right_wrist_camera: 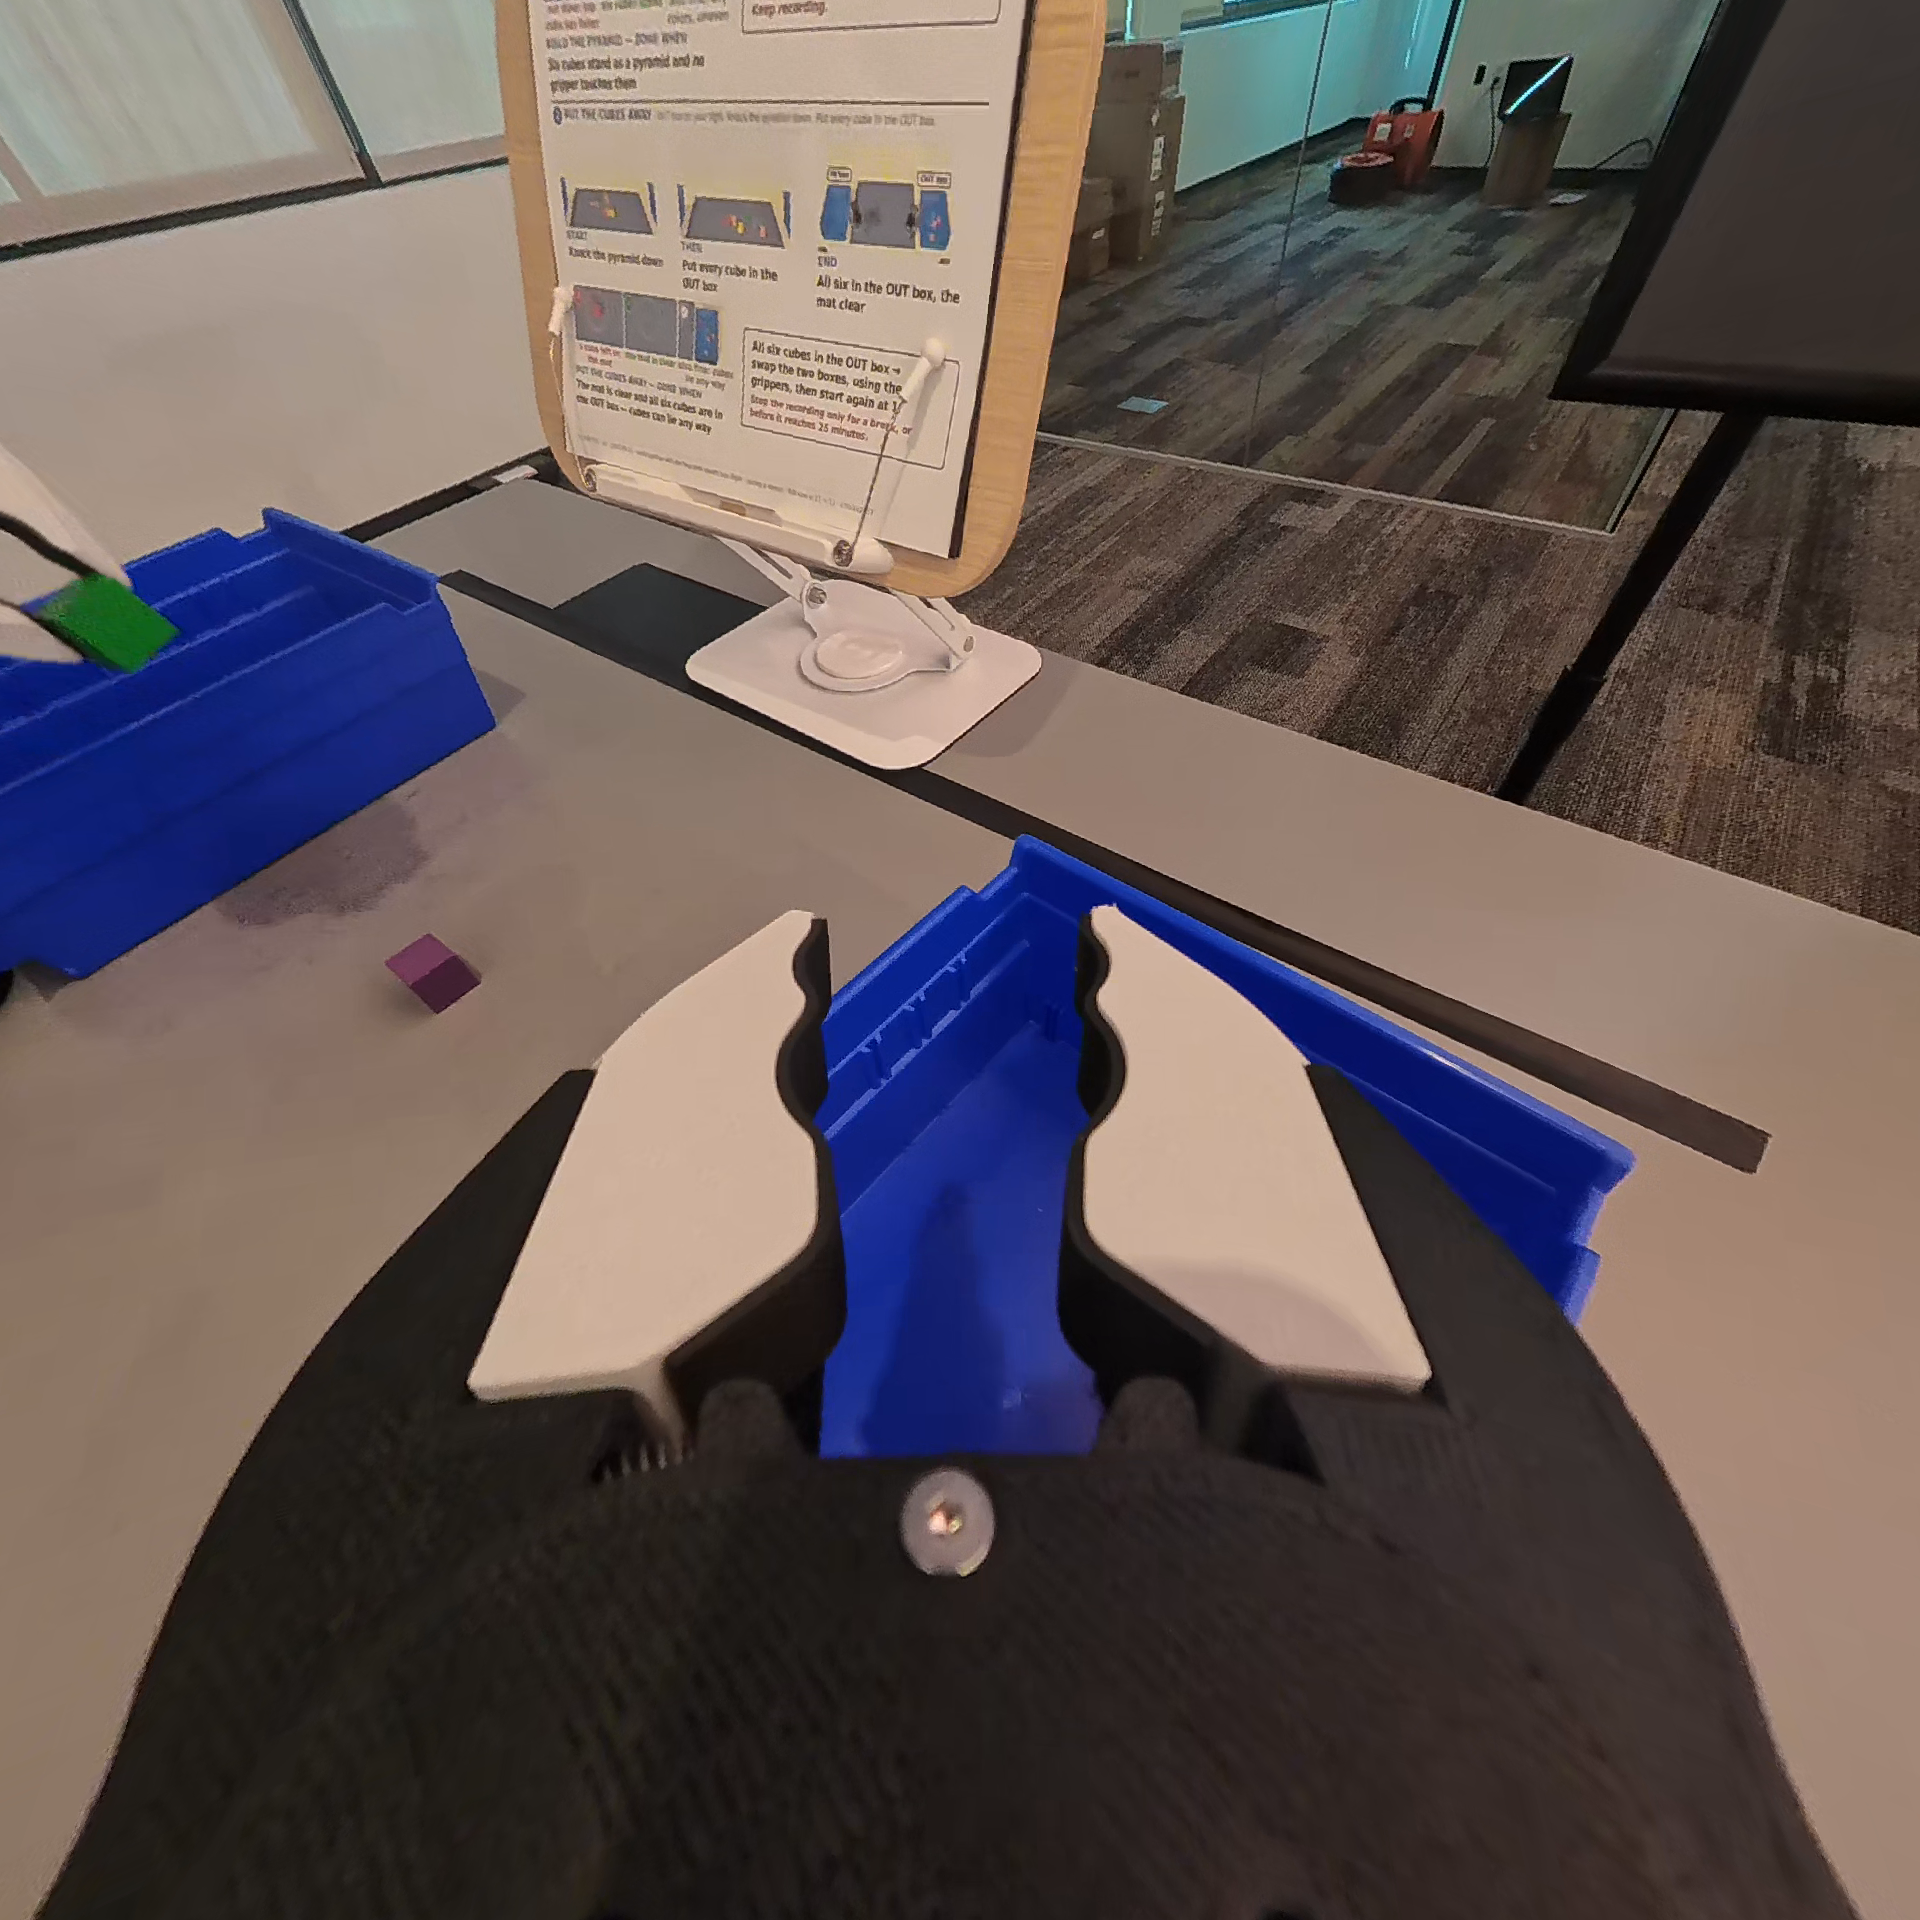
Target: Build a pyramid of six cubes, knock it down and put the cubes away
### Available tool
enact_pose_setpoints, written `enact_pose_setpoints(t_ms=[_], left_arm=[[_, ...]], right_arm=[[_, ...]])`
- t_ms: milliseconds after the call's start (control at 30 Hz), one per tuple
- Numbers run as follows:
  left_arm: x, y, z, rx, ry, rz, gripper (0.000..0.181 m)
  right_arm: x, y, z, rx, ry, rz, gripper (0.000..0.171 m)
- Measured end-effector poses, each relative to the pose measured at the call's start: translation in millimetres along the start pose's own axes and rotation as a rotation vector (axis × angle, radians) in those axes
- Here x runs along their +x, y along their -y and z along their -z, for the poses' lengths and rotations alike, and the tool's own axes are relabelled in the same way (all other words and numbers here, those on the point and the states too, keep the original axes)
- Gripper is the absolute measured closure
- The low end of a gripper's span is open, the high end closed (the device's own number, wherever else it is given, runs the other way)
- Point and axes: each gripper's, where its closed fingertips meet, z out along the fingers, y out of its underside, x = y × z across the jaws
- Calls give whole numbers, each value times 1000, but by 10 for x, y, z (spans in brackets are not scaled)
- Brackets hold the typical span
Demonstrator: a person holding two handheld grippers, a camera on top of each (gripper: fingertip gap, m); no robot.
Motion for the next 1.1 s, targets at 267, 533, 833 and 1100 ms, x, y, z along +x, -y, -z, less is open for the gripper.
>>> enact_pose_setpoints(t_ms=[267,533,833,1100], left_arm=[[510,293,-632,-117,-110,-41,153],[746,377,-1092,-188,-158,-90,153],[817,301,-1368,-267,-170,-119,154],[888,420,-1459,-253,-183,-158,154]], right_arm=[[-69,37,-17,4,17,16,125],[-122,58,-22,7,33,24,125],[-141,71,-22,7,43,28,125],[-144,84,-12,15,47,26,125]])
